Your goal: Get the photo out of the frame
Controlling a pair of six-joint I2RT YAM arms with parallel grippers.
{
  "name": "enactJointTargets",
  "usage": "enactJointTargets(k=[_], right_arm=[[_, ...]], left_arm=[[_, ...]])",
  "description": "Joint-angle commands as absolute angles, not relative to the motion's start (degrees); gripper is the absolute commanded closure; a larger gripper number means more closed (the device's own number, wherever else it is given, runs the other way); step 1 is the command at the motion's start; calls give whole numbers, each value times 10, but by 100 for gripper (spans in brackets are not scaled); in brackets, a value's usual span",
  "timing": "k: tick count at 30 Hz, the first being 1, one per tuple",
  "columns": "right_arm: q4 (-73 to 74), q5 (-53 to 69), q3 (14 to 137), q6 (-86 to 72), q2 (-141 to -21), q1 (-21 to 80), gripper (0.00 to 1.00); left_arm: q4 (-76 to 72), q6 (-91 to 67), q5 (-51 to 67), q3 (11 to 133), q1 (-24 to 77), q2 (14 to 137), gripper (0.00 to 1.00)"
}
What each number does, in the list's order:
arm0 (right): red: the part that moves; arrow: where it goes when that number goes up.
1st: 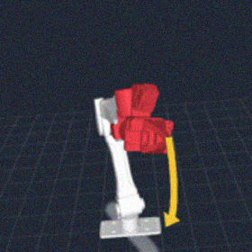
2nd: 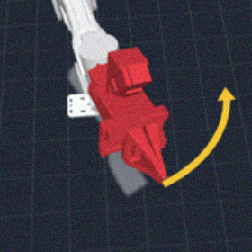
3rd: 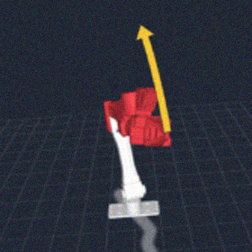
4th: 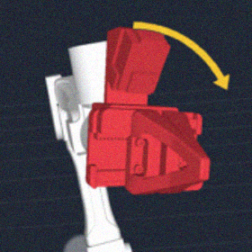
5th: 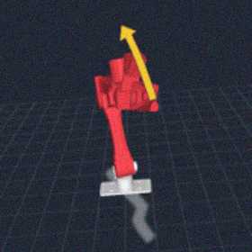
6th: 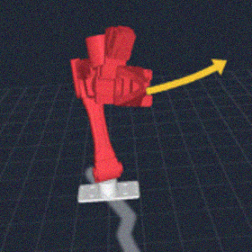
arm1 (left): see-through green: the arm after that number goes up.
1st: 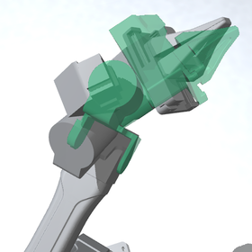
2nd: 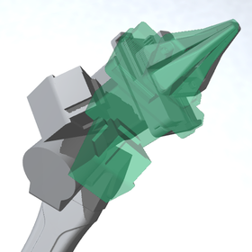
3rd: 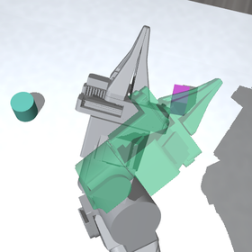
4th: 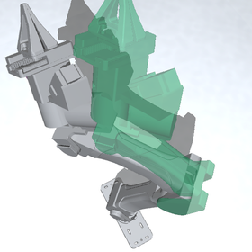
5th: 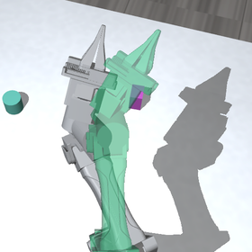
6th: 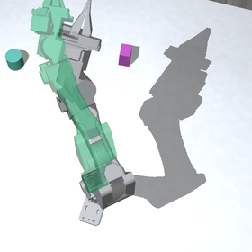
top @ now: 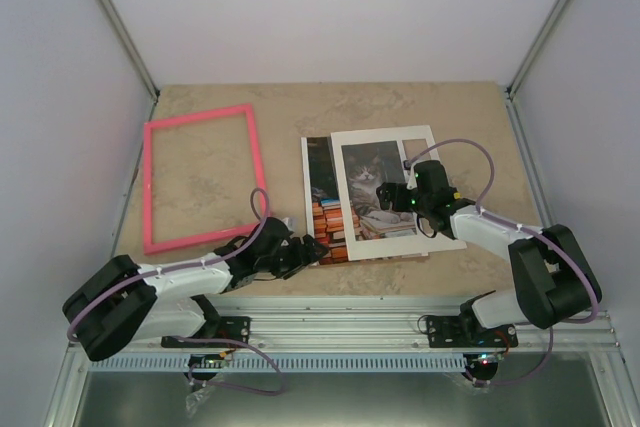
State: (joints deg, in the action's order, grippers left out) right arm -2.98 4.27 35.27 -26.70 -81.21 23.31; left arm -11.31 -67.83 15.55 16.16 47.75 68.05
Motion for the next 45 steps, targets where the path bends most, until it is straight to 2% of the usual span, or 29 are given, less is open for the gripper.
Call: enactJointTargets(k=[1,45], right_arm=[[-42,47,352,-263,-820,231,2],[-41,47,352,-264,-818,232,2]], left_arm=[[-114,-684,153,156,481,673,19],[-127,-691,162,155,488,670,21]])
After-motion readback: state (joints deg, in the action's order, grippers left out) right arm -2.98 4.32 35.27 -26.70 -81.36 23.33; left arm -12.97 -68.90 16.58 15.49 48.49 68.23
